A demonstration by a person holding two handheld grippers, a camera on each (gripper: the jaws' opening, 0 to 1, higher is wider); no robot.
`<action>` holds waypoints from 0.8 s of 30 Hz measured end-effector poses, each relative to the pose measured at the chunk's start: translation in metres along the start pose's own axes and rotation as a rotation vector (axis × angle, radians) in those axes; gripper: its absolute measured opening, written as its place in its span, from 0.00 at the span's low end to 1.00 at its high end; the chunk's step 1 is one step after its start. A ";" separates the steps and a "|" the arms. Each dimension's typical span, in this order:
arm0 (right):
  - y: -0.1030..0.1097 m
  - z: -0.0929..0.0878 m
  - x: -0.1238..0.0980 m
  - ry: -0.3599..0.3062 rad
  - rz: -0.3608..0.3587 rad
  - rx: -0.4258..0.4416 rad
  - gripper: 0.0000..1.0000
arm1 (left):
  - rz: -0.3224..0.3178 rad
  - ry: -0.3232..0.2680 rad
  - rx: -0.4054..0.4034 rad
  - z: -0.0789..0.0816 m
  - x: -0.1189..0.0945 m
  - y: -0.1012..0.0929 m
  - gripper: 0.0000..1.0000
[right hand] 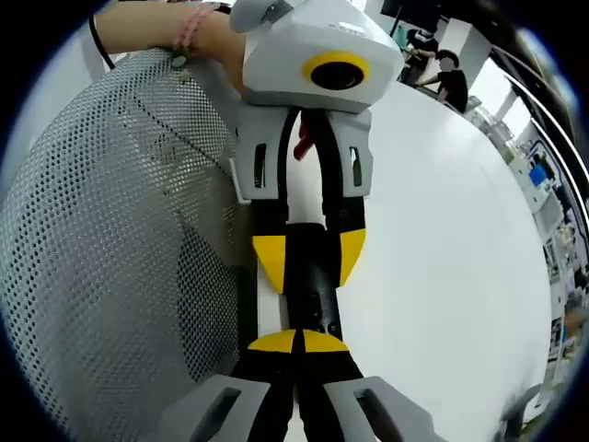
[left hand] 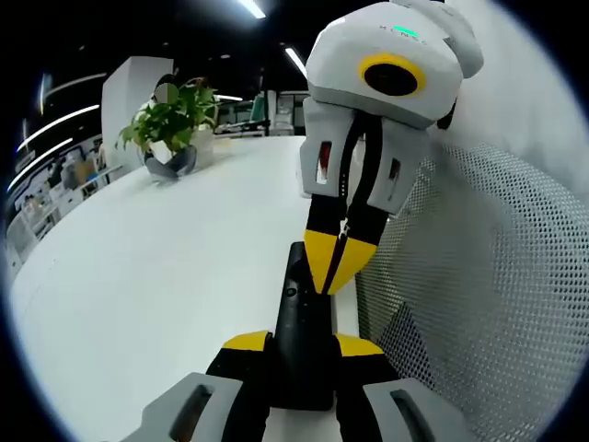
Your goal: Press the specified remote control buttons in sequence, fully releasing each button before pressing the next.
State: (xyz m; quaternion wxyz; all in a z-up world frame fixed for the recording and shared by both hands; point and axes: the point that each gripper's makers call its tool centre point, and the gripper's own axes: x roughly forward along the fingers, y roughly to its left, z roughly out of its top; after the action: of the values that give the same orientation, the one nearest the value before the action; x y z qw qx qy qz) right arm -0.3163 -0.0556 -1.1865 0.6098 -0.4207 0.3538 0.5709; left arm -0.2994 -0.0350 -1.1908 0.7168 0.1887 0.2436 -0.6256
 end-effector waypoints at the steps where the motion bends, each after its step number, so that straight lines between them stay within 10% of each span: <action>1: 0.000 0.000 0.000 -0.002 -0.001 -0.001 0.00 | -0.001 0.001 0.004 0.000 0.000 0.000 0.25; 12: -0.002 0.004 -0.003 -0.088 0.015 0.176 0.00 | -0.005 -0.003 0.001 0.001 0.000 0.000 0.25; 24: -0.015 0.002 -0.002 -0.046 -0.024 0.127 0.00 | -0.004 -0.001 0.009 0.000 0.001 0.000 0.25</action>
State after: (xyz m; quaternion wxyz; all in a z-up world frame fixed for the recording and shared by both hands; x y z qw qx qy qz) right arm -0.3019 -0.0540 -1.1826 0.6499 -0.3721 0.3700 0.5498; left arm -0.2994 -0.0357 -1.1907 0.7148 0.1910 0.2409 -0.6282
